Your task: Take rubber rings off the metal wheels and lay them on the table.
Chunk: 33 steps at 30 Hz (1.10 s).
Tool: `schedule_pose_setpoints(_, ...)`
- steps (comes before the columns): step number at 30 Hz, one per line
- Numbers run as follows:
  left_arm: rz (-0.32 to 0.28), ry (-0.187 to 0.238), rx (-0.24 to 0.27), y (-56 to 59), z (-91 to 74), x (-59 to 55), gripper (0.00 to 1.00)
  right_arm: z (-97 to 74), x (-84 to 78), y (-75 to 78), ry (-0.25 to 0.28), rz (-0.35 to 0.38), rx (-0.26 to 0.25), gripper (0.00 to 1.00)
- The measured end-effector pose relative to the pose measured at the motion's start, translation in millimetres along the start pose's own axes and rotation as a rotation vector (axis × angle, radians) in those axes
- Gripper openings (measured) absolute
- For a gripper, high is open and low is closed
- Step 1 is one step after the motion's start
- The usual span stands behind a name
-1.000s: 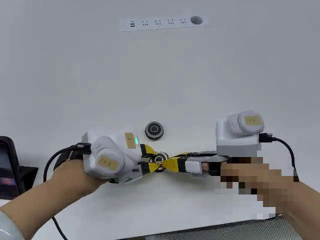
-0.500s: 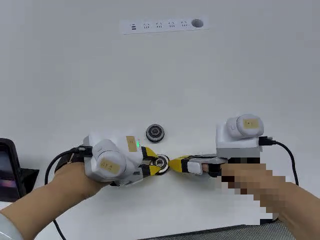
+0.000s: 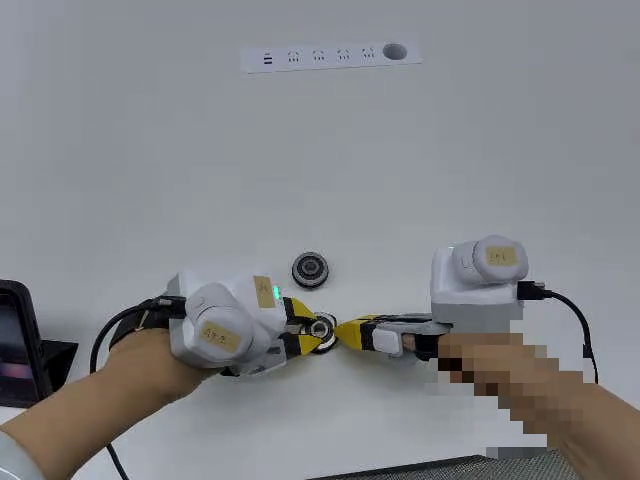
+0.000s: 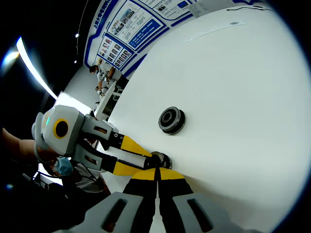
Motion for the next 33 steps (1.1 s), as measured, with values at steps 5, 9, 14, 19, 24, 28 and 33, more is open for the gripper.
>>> schedule_pose_setpoints(5,-0.002,0.002,0.001,0.0,-0.1,-0.1,0.11,1.4,0.4,-4.2,0.006,0.003,0.011,0.02)
schedule_pose_setpoints(9,-0.001,0.002,0.0,-0.1,-0.2,-0.2,0.11,1.8,1.0,-7.0,0.01,0.009,0.021,0.02)
schedule_pose_setpoints(14,-0.002,0.002,0.002,0.0,-0.3,-0.1,0.11,2.5,7.5,-16.7,0.048,0.032,0.049,0.02)
schedule_pose_setpoints(19,0.0,0.001,0.001,0.1,-0.3,0.1,0.11,2.6,6.6,-14.5,0.038,0.031,0.044,0.02)
schedule_pose_setpoints(24,0.012,0.0,-0.002,0.3,0.1,0.1,0.11,0.9,4.3,-9.3,0.034,0.037,0.024,0.02)
schedule_pose_setpoints(28,0.021,0.005,-0.004,0.2,-0.1,0.3,0.12,0.7,2.4,-7.9,0.029,0.038,0.014,0.02)
schedule_pose_setpoints(33,0.028,0.018,0.004,1.2,-1.2,-0.2,0.13,0.7,1.0,-7.0,0.027,0.041,0.007,0.02)
Point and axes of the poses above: the centre of the closed fingertips' face, and the gripper's own axes: z roughly forward along the fingers, y roughly to its right, x roughly out of its top, the point moved 6 cm from there along -z, roughly backward along the fingers, and after that the axes turned 13 degrees about y, right-handed, at the moved point
